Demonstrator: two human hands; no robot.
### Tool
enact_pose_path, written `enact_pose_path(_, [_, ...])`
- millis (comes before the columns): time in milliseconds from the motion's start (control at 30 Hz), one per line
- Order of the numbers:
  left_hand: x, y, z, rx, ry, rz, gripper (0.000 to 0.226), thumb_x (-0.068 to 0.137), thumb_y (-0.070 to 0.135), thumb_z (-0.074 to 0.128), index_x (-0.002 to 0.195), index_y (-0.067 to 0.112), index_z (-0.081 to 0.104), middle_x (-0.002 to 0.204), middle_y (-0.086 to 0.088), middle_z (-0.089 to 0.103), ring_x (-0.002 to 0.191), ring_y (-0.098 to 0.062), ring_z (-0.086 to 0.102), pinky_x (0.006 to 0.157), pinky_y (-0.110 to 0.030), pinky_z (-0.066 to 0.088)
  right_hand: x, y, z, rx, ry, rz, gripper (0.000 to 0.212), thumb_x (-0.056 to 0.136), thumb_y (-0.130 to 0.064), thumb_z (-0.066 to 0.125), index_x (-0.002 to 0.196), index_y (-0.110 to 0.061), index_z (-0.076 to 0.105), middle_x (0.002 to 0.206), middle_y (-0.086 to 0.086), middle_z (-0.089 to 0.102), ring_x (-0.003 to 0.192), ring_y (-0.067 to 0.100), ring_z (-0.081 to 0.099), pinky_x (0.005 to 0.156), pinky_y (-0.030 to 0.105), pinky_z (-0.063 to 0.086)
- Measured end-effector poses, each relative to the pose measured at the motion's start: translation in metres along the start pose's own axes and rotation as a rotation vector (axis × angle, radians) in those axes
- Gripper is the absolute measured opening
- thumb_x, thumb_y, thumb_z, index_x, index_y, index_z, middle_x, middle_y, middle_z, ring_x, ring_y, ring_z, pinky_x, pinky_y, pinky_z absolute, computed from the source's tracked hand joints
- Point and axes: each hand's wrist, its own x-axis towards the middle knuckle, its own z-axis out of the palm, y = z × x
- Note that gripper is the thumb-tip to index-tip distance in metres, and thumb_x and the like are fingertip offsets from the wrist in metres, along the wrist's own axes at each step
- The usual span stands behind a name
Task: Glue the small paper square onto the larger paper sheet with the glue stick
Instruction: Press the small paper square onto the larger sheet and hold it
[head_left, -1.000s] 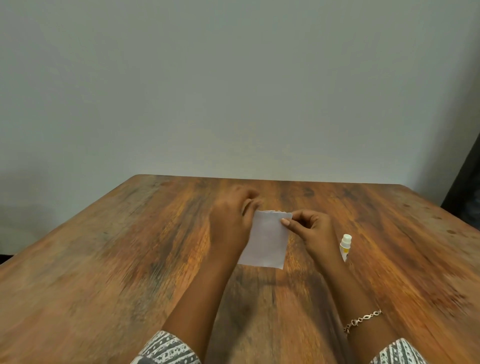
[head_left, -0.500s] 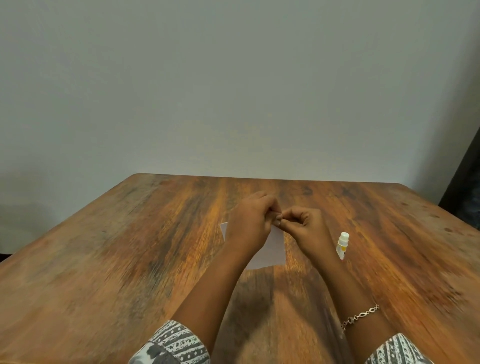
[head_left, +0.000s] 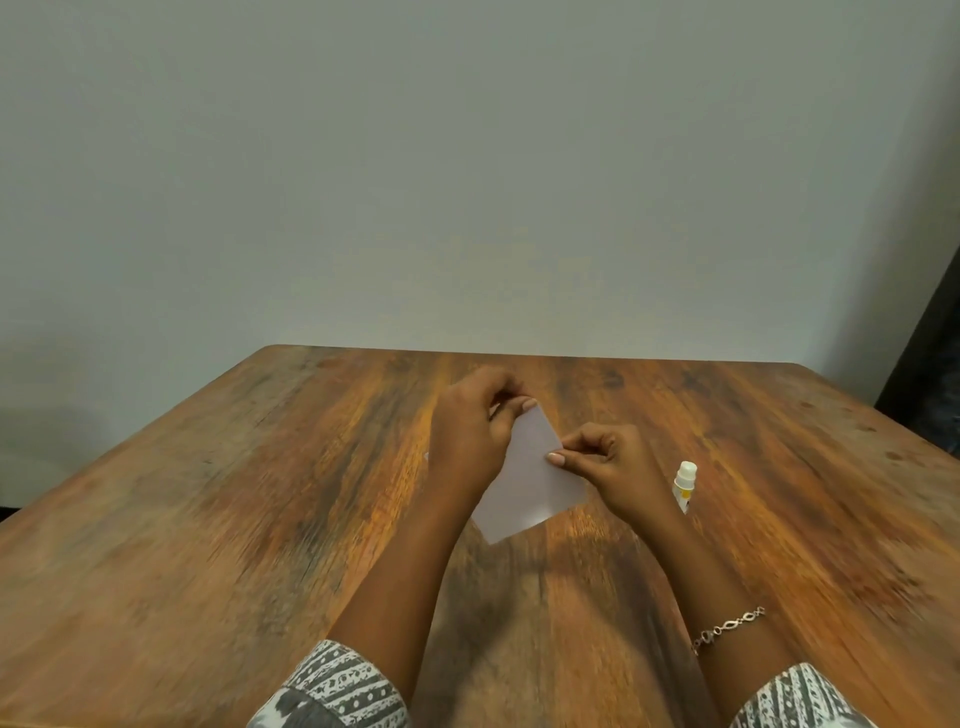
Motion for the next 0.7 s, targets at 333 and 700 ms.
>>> enact_pose_path(333, [-0.002, -0.008, -0.011, -0.143, 0.136, -0.13, 0.012, 0.081, -0.001, 0.062, 0.074, 0.008, 0.065, 0.068, 0.014, 0.059, 0.068, 0.009, 0.055, 0.061, -0.005, 0.042, -0.007, 0.012, -0.003, 0.02, -0.008, 0.055, 0.01, 0.078, -0.006, 0.067, 0.073, -0.013, 0.07, 0.071, -0.006, 0.066, 0.07, 0.009, 0.063, 0.069, 0.027, 0.052])
enact_pose_path(700, [-0.011, -0.016, -0.01, -0.346, 0.229, -0.271, 0.026, 0.085, 0.002, 0.06, 0.07, 0.023, 0.06, 0.07, 0.007, 0.06, 0.063, 0.005, 0.055, 0.059, -0.008, 0.045, -0.013, 0.018, -0.004, 0.273, 0.153, 0.154, 0.005, 0.08, -0.007, 0.064, 0.076, -0.006, 0.067, 0.078, 0.009, 0.067, 0.074, 0.015, 0.064, 0.064, 0.016, 0.054])
